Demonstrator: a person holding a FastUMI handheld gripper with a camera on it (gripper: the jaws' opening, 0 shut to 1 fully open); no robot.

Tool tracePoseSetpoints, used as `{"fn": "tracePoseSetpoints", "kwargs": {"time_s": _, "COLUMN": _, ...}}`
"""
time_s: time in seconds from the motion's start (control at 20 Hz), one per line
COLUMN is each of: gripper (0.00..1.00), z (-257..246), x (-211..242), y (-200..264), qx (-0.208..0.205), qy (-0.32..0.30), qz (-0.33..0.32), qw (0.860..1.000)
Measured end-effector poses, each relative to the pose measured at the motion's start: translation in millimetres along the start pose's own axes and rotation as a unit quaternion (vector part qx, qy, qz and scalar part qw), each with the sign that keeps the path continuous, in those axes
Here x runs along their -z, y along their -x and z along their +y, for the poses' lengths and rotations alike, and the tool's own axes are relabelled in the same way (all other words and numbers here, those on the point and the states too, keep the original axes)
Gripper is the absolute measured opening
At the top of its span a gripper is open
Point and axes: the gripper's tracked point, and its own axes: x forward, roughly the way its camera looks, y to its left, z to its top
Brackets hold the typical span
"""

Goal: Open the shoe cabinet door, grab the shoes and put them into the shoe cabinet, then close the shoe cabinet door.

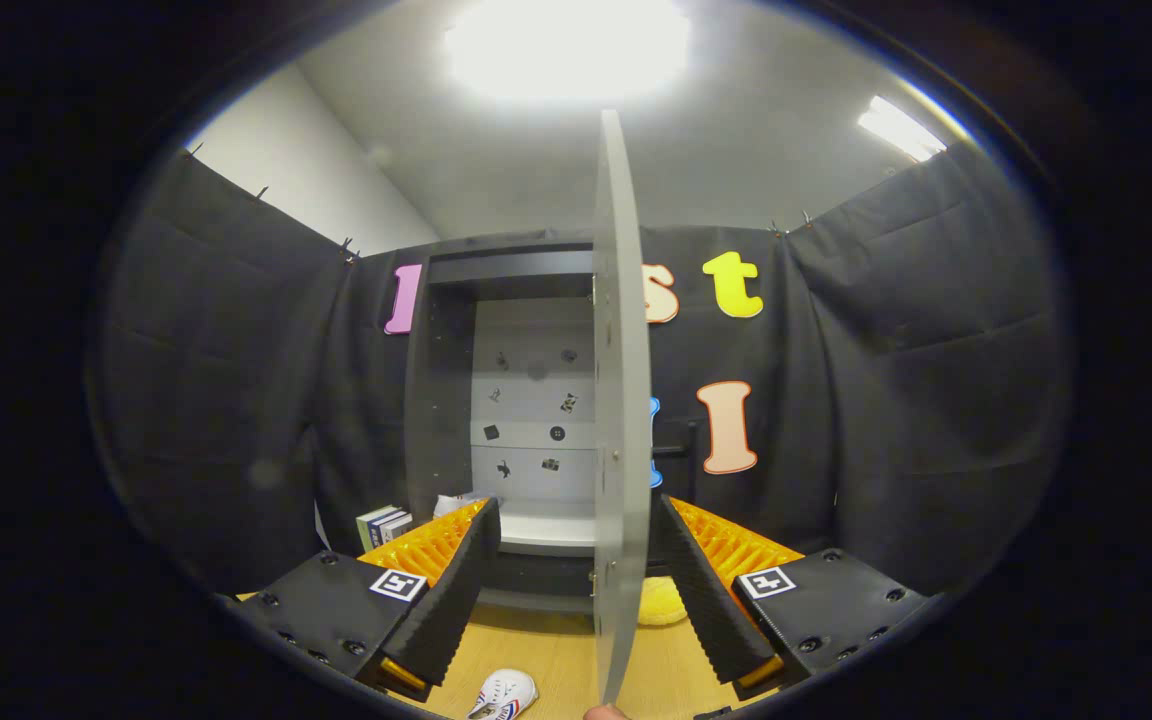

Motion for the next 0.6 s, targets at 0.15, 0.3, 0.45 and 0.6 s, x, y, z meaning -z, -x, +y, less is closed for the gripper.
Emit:
{"fn": "tracePoseSetpoints", "kwargs": {"time_s": 0.15, "gripper": 0.98, "z": 23.1, "x": 27.8, "y": -6.9, "qx": -0.014, "qy": -0.004, "qz": 0.025, "qw": 1.000}}
{"fn": "tracePoseSetpoints", "kwargs": {"time_s": 0.3, "gripper": 0.98, "z": 46.2, "x": 64.9, "y": -13.9, "qx": -0.026, "qy": -0.013, "qz": 0.060, "qw": 0.998}}
{"fn": "tracePoseSetpoints", "kwargs": {"time_s": 0.45, "gripper": 0.98, "z": 60.2, "x": 99.8, "y": -22.6, "qx": -0.027, "qy": -0.016, "qz": 0.091, "qw": 0.995}}
{"fn": "tracePoseSetpoints", "kwargs": {"time_s": 0.6, "gripper": 0.98, "z": 69.1, "x": 140.8, "y": -37.0, "qx": -0.018, "qy": -0.020, "qz": 0.127, "qw": 0.992}}
